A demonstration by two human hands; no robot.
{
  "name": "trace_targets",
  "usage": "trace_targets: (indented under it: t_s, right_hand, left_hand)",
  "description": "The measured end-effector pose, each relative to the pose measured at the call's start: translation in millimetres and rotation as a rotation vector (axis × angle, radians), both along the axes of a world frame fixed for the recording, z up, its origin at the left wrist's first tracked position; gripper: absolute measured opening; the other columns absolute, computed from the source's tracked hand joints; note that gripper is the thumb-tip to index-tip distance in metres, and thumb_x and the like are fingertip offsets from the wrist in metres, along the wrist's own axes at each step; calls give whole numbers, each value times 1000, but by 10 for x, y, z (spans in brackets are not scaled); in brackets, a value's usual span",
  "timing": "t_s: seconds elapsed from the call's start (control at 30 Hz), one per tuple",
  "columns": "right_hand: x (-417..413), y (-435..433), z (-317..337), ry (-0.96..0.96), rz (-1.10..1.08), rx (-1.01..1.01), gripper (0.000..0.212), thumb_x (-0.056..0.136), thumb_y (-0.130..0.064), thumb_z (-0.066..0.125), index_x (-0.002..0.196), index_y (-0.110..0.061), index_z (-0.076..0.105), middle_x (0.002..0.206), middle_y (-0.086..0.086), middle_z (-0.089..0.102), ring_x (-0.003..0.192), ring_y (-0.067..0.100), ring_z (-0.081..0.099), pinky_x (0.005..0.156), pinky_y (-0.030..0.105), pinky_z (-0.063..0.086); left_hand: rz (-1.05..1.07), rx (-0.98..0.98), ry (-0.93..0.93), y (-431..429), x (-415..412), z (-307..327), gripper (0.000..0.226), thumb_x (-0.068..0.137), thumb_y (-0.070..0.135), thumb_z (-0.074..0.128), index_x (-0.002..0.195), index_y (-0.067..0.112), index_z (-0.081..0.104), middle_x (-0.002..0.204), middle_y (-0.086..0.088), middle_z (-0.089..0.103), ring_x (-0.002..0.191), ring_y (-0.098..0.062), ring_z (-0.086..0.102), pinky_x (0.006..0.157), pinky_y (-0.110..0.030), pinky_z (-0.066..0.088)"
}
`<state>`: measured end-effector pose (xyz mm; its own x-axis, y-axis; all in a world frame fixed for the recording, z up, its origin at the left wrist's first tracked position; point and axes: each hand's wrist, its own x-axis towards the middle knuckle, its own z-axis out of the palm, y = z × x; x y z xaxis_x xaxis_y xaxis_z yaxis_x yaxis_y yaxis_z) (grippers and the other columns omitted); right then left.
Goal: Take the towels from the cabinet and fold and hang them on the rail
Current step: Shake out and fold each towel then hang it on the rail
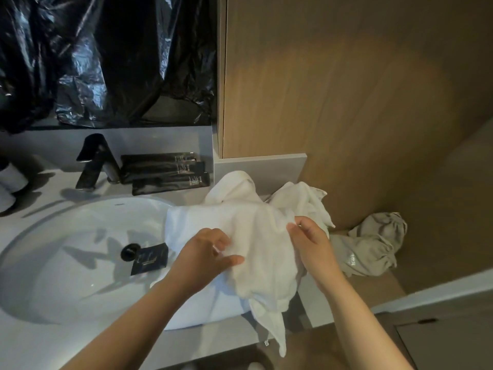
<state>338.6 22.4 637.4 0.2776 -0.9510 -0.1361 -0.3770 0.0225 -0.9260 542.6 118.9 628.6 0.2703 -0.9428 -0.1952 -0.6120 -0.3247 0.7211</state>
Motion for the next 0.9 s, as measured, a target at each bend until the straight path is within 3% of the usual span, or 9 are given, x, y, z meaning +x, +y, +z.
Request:
trace_targets:
  t_s: [0.1, 0.2, 0.27, 0.33, 0.4, 0.47, 0.6, 0.73, 0.9]
  right_hand:
    - [-69, 51, -41, 17, -13, 34, 24, 101, -25, 49, 87, -9, 60, 80, 2, 62, 75, 12, 58, 67, 22, 42]
    - [-142, 102, -84, 81, -38, 94, 27, 100, -34, 49, 90, -12, 58, 82, 4, 59, 83, 21, 58, 68, 24, 41]
    - [-171, 93, -117, 218, -29, 170, 36, 97, -50, 48, 115, -20, 54, 107, 0, 58, 104, 24, 57, 81, 31, 46]
    - [-171, 49, -156, 369, -18, 265, 63, 92, -64, 45, 144, -30, 33, 145, 4, 38, 130, 30, 44, 100, 43, 45]
    - [-130, 19, -173, 375, 2, 355, 78, 90, -68, 45, 153, -36, 13, 160, 5, 17, 142, 33, 30, 108, 53, 39]
    - [-67, 8, -206, 216, 19, 402, 81, 90, -63, 50, 154, -35, 8, 158, 2, 25, 139, 30, 36, 109, 53, 39]
    - [154, -42, -239, -29, 72, 335, 72, 92, -47, 60, 152, -32, 23, 150, -7, 40, 134, 20, 44, 110, 48, 40]
    - [525, -118, -216, -120, 163, 324, 44, 90, -35, 67, 128, -33, 46, 126, -12, 57, 112, 8, 57, 96, 33, 52]
    - [592, -114, -300, -91, 100, 279, 23, 89, -33, 69, 107, -20, 62, 108, -1, 69, 105, 21, 65, 94, 43, 54]
  left_hand:
    - [-26, 6, -4, 2, -9, -48, 20, 82, 30, 77, 70, 19, 63, 73, 6, 63, 63, -5, 55, 64, -14, 45]
    - [54, -26, 90, 31, -23, -64, 22, 88, 26, 70, 72, 15, 61, 61, 1, 65, 44, -5, 56, 47, -14, 43]
    - [89, -47, 162, 50, -29, -44, 22, 93, 26, 64, 77, 14, 56, 56, -4, 67, 40, -9, 59, 43, -21, 48]
    - [104, -89, 214, 54, -14, -31, 21, 95, 23, 60, 79, 12, 53, 59, -8, 68, 49, -16, 66, 51, -31, 57]
    - [123, -123, 231, 51, 14, -17, 20, 96, 20, 59, 80, 11, 52, 61, -10, 69, 55, -20, 69, 59, -39, 60]
    - [147, -145, 229, 59, 43, -18, 19, 95, 19, 59, 79, 11, 52, 66, -10, 69, 57, -19, 70, 64, -40, 61]
    - [191, -190, 221, 97, 154, -51, 21, 95, 21, 59, 78, 12, 54, 85, -9, 66, 66, -14, 72, 72, -41, 61]
    - [179, -175, 230, 147, 299, -91, 23, 94, 27, 60, 78, 11, 56, 80, -7, 70, 72, -12, 73, 74, -36, 61]
    - [211, -225, 241, 163, 342, -105, 20, 93, 30, 62, 78, 18, 57, 80, 1, 67, 72, -12, 73, 70, -28, 57]
